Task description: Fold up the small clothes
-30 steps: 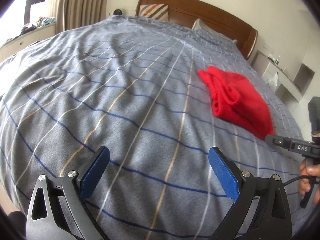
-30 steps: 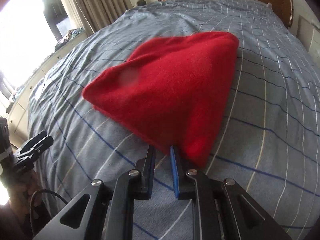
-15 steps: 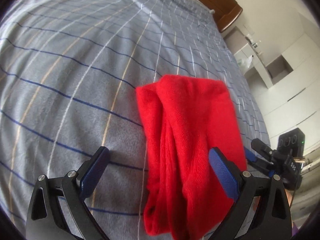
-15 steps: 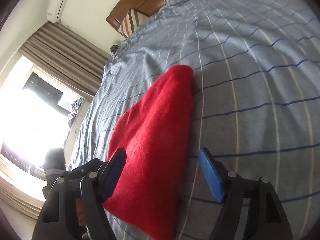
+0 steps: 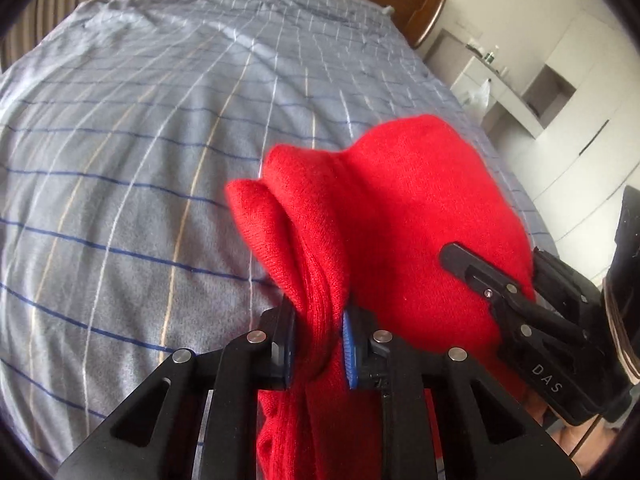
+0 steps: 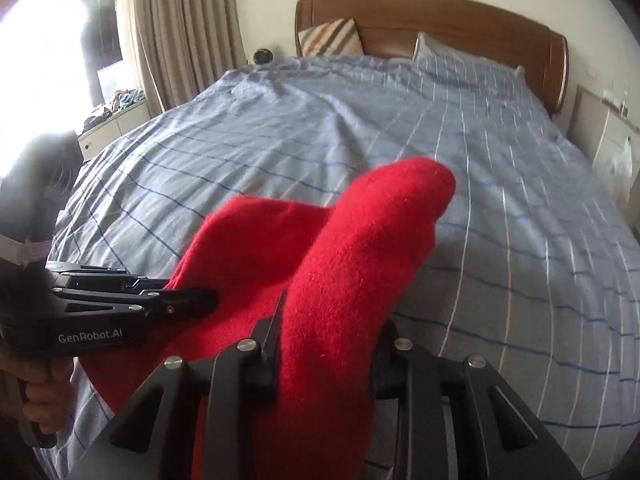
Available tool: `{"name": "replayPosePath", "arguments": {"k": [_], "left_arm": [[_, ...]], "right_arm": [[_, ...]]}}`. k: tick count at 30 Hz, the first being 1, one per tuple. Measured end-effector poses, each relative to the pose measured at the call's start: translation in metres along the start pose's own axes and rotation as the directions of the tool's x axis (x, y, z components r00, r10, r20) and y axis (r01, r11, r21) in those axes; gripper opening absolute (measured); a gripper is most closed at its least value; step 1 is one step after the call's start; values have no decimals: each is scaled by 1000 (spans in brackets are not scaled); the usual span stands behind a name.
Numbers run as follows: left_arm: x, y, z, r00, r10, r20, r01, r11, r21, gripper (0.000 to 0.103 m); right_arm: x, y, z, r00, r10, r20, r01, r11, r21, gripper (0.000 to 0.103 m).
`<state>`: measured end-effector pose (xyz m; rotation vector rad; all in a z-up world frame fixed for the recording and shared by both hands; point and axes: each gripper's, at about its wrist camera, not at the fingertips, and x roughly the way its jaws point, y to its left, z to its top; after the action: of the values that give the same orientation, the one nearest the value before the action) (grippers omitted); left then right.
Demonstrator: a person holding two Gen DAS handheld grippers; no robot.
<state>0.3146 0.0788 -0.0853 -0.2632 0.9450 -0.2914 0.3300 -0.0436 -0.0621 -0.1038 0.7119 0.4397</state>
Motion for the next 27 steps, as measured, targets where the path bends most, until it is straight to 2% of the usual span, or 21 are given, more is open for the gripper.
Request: {"name": "replayPosePath", "arguments": {"k": [3,4,5,6,7,8,9,12,16,18,21,23,27], "left_arm": [[-27,-8,15,997,-16,76,14,1000,24,19],[-31,-11,21,995,-16,94,13,999,29,23],[-28,-11,26,995,2,99,-5,1000,31,37],[-22,-10,28,996,38,82,-41,999,31,50],[-12,-6,27,994,96,57,-98,995,37,70],[-4,-4,21,985,169,43,-171,984,48,72],[0,-1,12,972,230,36,-232,971,64,72],[-12,7,-25,952,300,66,-306,944,124,73],[-56,-6,-72,909,376,179,-406,897,173,100],[-80,-20,-90,897,383,220,-422,890,171,101],[-107,-40,-107,886,403,227,-441,885,151,102],[-125,-52,-118,881,403,246,-440,890,118,102],[-153,-70,-140,874,414,256,-442,895,60,102]], "right_arm": [[-23,-6,22,997,7,78,-8,1000,6,30],[-26,-12,29,996,13,90,-15,1000,24,30],[-26,-21,33,995,27,94,-32,998,57,31],[-20,-31,35,996,48,71,-56,993,102,38],[-9,-43,32,997,71,15,-72,986,153,45],[0,-54,23,997,63,-47,-53,980,192,63],[5,-65,9,995,26,-93,-6,978,210,72],[-9,-87,-39,986,-62,-154,92,977,195,73],[-65,-92,-84,985,-104,-136,129,973,193,82],[-96,-82,-96,986,-121,-114,141,974,180,90],[-140,-60,-106,984,-156,-80,167,973,159,93],[-167,-45,-112,985,-161,-58,168,974,152,95],[-198,-14,-125,984,-168,-58,174,978,119,100]]}}
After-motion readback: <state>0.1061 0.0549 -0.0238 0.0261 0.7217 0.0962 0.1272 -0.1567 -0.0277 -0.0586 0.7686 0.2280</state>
